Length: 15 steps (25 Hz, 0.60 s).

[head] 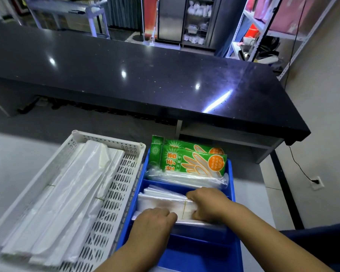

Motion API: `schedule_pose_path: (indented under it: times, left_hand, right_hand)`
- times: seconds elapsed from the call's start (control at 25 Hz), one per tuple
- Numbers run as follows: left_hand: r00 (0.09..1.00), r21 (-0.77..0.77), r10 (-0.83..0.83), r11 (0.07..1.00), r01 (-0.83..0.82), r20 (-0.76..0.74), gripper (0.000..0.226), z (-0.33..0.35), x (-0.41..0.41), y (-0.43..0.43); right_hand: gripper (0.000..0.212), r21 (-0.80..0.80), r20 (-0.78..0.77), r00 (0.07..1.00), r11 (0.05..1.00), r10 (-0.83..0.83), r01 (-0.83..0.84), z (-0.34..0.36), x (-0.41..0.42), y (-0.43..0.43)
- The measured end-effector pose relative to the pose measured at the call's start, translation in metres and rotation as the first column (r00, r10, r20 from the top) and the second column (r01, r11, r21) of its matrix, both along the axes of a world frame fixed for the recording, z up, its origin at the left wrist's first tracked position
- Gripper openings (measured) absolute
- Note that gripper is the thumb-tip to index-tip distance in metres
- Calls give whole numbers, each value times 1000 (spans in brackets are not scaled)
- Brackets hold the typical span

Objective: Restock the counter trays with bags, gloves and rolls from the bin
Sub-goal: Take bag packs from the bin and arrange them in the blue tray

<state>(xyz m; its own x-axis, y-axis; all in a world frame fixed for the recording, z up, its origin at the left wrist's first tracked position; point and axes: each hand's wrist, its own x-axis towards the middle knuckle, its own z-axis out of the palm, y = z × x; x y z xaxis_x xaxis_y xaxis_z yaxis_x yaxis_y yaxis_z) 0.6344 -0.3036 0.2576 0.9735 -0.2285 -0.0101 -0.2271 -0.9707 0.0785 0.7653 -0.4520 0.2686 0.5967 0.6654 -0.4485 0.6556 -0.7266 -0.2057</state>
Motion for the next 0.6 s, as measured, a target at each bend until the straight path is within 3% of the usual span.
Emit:
schedule_pose_path:
  times: [0.12, 0.2, 0.32, 0.6]
  left_hand:
    - [999, -8, -39, 999, 39, 33, 31, 2, 9, 2]
    - [997, -2, -34, 999, 34, 71, 30, 3, 16, 3]
    - [992, -45, 25, 999, -20, 123, 37, 1, 26, 4]
    - [995, -3, -58, 998, 58, 75, 40, 5, 36, 10]
  right_hand:
    - [35, 13, 269, 963, 999, 31, -36, 8, -8, -5]
    - [37, 92, 338, 941, 996, -32, 1, 16, -10, -15]
    - [29, 206, 324, 935, 975, -146, 81, 20, -12, -31]
    - [21, 212, 188, 949, 954, -254, 214, 15, -21, -35]
